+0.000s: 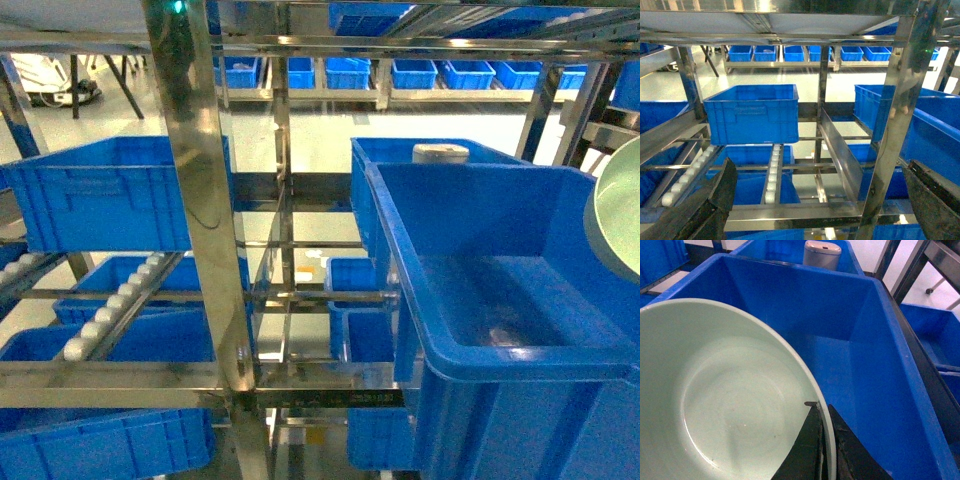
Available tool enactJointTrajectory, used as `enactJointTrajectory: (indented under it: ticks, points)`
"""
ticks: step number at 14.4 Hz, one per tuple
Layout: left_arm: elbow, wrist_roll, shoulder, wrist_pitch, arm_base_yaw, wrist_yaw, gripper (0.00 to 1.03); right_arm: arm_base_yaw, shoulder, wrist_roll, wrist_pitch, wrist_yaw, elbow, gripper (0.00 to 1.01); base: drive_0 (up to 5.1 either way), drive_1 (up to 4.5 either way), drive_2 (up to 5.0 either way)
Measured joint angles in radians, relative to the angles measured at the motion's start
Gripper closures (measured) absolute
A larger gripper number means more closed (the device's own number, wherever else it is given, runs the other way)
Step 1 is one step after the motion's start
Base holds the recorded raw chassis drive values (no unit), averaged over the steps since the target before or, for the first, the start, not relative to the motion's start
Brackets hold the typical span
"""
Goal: Place green bowl on second shelf with right arm
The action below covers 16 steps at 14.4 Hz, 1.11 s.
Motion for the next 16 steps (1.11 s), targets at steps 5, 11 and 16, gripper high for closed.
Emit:
enactJointTrajectory:
  ticks: [5, 11, 16]
  points:
    - [0.0, 0.0, 0.0, 0.0, 0.0, 0.0, 0.05, -0.034, 0.248, -0.034, 0.005, 0.0, 0.15, 0.99, 0.0, 0.0, 0.0]
    - [0.0, 0.0, 0.0, 0.0, 0.0, 0.0, 0.05, -0.006, 0.484, -0.025, -0.116, -0.023, 0.434, 0.99, 0.0, 0.0, 0.0]
    - [0.0, 0.0, 0.0, 0.0, 0.0, 0.0, 0.05, 0.016, 0.538, 0.01, -0.129, -0.043, 0.443, 0.99, 0.0, 0.0, 0.0]
